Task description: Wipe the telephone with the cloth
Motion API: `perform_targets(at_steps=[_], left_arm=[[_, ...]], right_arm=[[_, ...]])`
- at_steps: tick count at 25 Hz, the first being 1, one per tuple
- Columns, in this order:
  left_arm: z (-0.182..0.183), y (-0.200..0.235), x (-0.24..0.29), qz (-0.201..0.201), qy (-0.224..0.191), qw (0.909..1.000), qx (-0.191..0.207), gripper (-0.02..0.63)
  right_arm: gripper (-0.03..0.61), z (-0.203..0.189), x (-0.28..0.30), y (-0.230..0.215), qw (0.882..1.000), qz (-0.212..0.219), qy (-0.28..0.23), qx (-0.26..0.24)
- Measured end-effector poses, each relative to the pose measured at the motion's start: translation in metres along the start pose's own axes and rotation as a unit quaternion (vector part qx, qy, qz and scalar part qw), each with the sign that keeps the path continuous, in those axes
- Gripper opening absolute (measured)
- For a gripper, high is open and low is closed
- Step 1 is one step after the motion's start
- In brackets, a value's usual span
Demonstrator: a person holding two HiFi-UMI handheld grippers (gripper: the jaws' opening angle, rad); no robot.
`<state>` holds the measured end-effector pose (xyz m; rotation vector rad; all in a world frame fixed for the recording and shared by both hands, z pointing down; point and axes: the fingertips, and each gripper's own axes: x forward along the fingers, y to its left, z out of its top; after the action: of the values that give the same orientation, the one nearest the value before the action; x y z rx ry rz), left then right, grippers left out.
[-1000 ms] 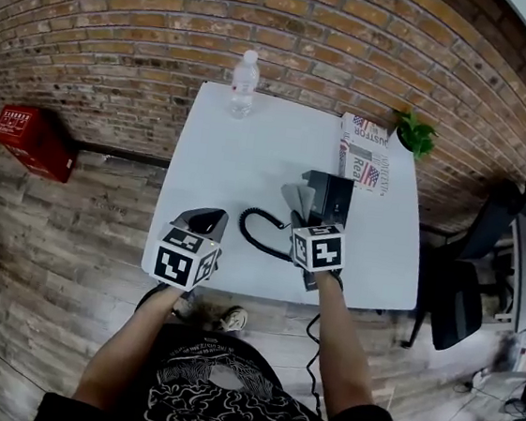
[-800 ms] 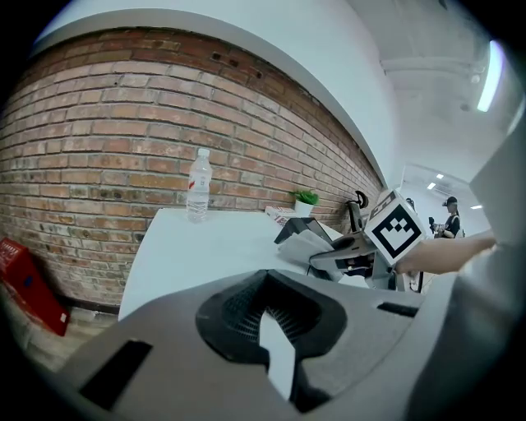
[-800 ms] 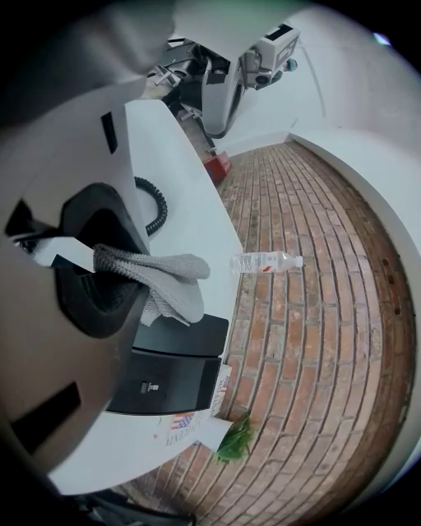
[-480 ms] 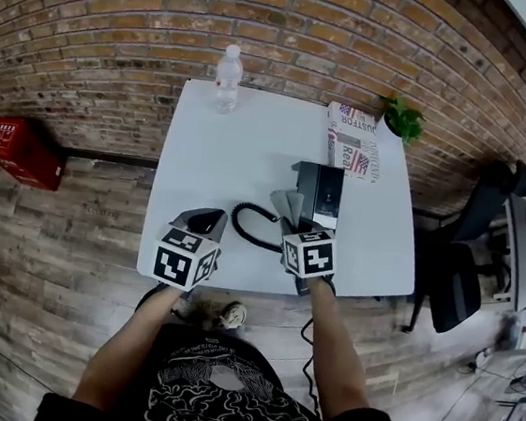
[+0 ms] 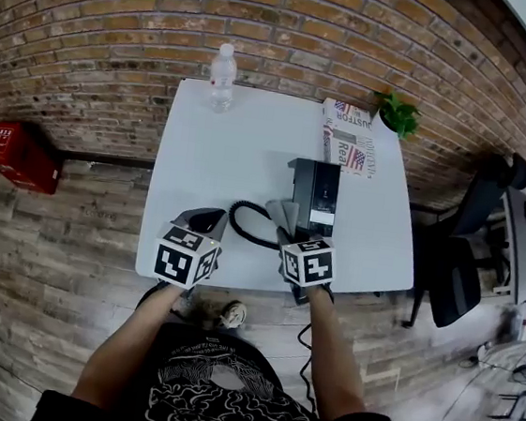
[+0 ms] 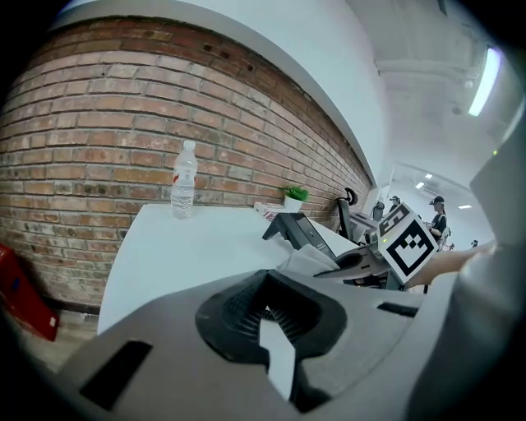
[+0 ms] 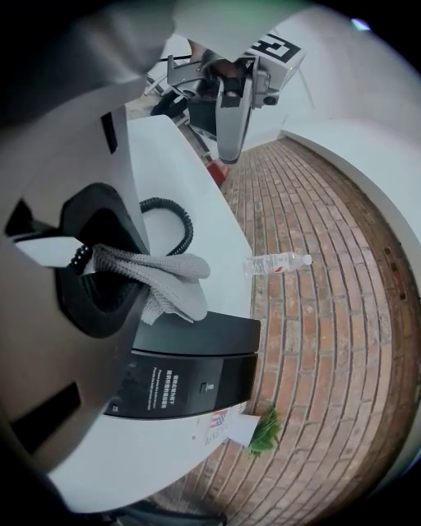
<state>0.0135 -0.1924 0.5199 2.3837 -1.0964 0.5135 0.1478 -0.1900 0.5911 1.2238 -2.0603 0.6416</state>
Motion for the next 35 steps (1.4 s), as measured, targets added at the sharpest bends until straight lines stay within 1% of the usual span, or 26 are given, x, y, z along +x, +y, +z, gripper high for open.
perform_targets(at_steps=[4,9,18,22,30,35], left_arm=[[0.000,-0.003,0.002,-0.003,0.001,1.0000,0.003,0.006],[0.002,-0.004,0.005,-0.003,0.001,1.0000,0.004,0.006],[0.011,-0.008,0.010,0.008,-0.006,0.9999,0.004,0.006],[0.016,-0.005,0.013,0.019,-0.009,0.9998,0.001,0.006],[0.027,0.000,0.018,0.046,-0.013,0.9988,-0.005,0.006],[0.035,0.003,0.023,0.066,-0.016,0.9977,-0.009,0.006]], right_arm=[[0.011,0.003,-0.004,0.002,1.000,0.001,-0.007,-0.003],[0.011,0.026,-0.016,0.001,0.999,0.002,-0.035,-0.015],[0.011,0.092,-0.050,-0.024,0.994,-0.003,-0.102,-0.043],[0.011,0.122,-0.059,-0.042,0.991,-0.005,-0.121,-0.061],[0.011,0.161,-0.060,-0.087,0.987,-0.019,-0.139,-0.080],[0.011,0.169,-0.043,-0.114,0.988,-0.021,-0.119,-0.098]])
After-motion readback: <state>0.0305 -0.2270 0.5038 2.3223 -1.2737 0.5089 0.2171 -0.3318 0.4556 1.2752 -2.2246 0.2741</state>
